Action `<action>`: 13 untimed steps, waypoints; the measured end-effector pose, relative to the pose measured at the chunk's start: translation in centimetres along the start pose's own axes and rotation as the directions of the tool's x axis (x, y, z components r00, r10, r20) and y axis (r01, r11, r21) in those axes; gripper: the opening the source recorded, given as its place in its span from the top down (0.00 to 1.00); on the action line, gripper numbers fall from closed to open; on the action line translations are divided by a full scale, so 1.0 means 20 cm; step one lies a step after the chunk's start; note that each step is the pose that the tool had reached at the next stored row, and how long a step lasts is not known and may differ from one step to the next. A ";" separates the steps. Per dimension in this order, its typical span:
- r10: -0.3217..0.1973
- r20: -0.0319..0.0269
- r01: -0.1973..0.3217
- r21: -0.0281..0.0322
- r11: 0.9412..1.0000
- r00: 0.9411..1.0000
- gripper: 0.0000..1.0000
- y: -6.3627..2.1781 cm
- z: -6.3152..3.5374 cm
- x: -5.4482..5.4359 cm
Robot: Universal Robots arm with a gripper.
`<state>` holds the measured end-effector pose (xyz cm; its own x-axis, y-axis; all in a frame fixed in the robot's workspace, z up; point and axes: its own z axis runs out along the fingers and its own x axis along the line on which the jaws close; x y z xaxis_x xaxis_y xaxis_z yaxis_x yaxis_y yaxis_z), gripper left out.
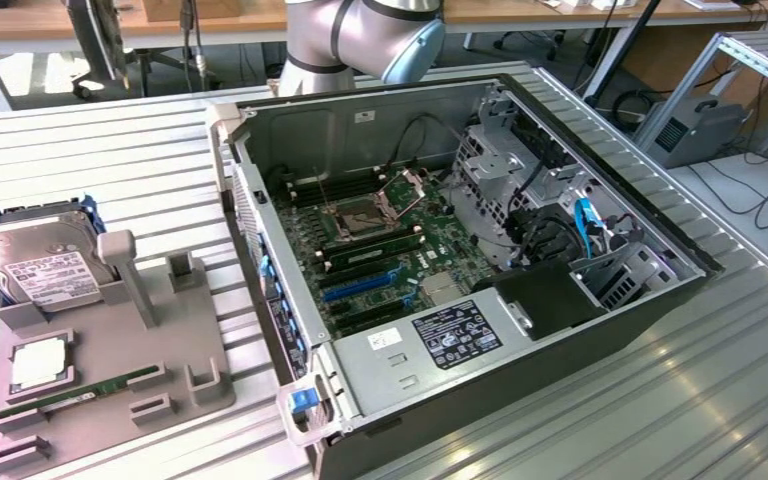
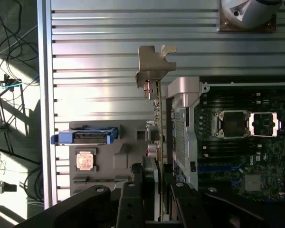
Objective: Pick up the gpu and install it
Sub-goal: 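Pick up the gpu and move the gpu toward the slot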
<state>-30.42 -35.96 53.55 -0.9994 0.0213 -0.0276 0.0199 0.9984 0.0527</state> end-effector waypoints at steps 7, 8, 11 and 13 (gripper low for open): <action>0.000 0.000 0.000 -0.001 1.000 1.000 0.73 0.016 -0.071 0.00; 0.000 0.000 0.000 -0.002 1.000 1.000 0.73 0.019 -0.079 0.00; 0.000 0.000 0.000 -0.002 1.000 1.000 0.73 0.024 -0.101 0.00; 0.000 0.000 0.000 -0.002 1.000 1.000 0.73 0.027 -0.113 0.00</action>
<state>-30.42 -35.53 55.85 -0.9994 0.0213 -0.0275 0.0198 0.9983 0.0549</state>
